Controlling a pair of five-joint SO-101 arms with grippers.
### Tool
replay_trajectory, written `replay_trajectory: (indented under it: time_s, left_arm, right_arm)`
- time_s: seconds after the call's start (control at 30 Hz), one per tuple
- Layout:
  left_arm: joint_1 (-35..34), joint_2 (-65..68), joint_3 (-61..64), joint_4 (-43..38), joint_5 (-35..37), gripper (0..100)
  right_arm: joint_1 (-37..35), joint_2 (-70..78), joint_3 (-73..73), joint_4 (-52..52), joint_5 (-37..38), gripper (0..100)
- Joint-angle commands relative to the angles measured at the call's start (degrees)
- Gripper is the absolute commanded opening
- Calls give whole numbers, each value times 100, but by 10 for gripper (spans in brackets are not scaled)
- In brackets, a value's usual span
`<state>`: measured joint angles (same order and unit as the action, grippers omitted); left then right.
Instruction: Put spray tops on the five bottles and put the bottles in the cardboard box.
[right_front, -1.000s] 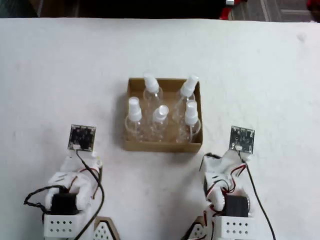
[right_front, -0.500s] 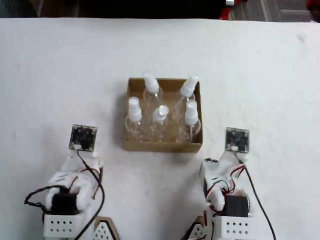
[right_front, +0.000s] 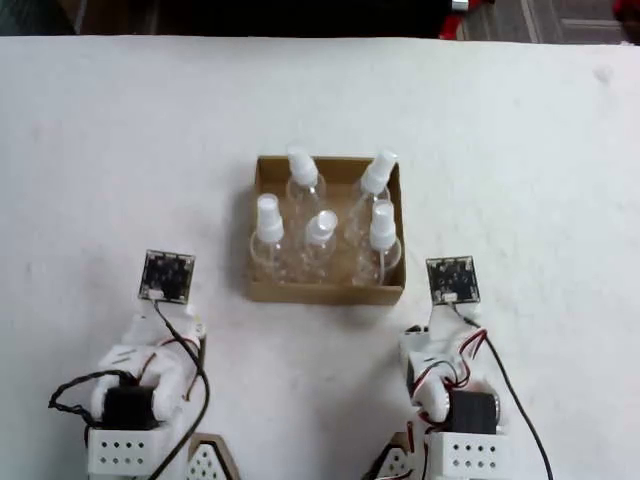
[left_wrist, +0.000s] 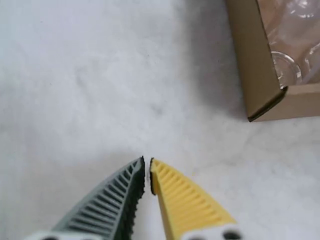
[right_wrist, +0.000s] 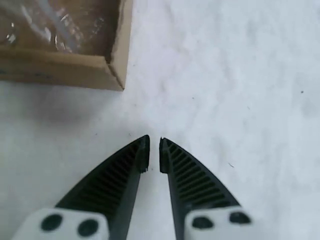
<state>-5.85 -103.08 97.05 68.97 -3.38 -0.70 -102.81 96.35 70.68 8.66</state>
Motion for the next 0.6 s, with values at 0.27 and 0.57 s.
replay_trajectory:
  time_s: [0.27,0.57]
  left_arm:
    - [75,4,0,413,-44,23]
    - [75,4,0,413,-44,24]
  right_arm:
    - [-242,-48,44,198,-97,16]
    - [-259,-40,44,198,-97,17]
